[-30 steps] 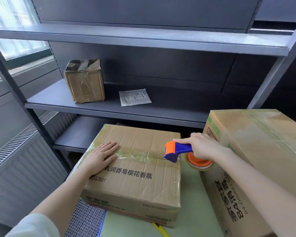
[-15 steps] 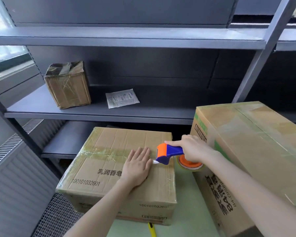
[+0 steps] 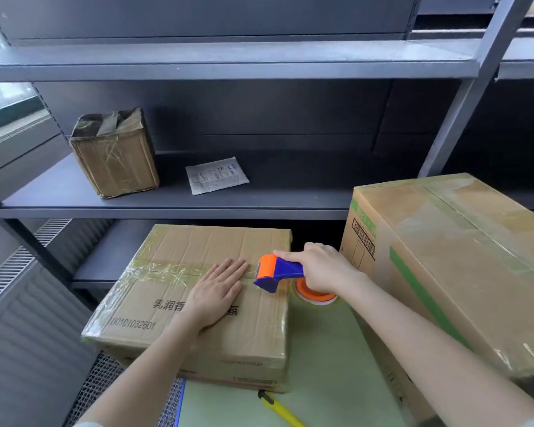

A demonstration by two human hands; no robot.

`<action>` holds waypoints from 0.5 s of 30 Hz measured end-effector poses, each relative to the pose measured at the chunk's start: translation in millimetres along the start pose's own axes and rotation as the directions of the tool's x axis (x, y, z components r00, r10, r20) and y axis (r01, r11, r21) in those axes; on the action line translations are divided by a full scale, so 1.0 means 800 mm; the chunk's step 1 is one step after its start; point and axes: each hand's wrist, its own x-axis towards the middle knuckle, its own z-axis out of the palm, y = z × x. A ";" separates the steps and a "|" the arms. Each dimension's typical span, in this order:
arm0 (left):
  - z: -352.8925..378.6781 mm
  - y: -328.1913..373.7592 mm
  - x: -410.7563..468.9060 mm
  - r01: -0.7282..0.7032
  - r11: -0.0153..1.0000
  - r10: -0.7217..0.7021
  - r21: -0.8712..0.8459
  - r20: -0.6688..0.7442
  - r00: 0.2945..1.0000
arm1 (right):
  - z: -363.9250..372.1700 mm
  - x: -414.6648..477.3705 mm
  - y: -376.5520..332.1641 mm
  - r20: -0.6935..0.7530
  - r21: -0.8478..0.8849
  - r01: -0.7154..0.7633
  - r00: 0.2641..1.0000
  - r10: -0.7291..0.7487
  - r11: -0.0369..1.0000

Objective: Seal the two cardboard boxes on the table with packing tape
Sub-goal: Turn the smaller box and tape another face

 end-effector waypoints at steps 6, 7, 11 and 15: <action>-0.008 -0.031 -0.004 -0.018 1.000 0.018 -0.006 0.011 1.000 | 0.008 0.016 -0.023 0.001 -0.003 0.034 0.999 -0.034 0.999; -0.006 -0.028 -0.004 -0.015 1.000 0.015 0.003 0.009 1.000 | 0.007 0.015 -0.016 0.007 -0.005 0.034 0.999 -0.034 0.999; -0.001 -0.022 -0.002 -0.013 0.999 0.013 0.033 0.002 1.000 | -0.002 -0.005 0.038 0.089 0.002 -0.048 0.995 0.047 0.999; -0.004 -0.022 0.000 0.000 0.999 0.000 0.039 0.017 1.000 | -0.003 -0.019 0.061 0.130 0.012 -0.084 0.988 0.082 0.996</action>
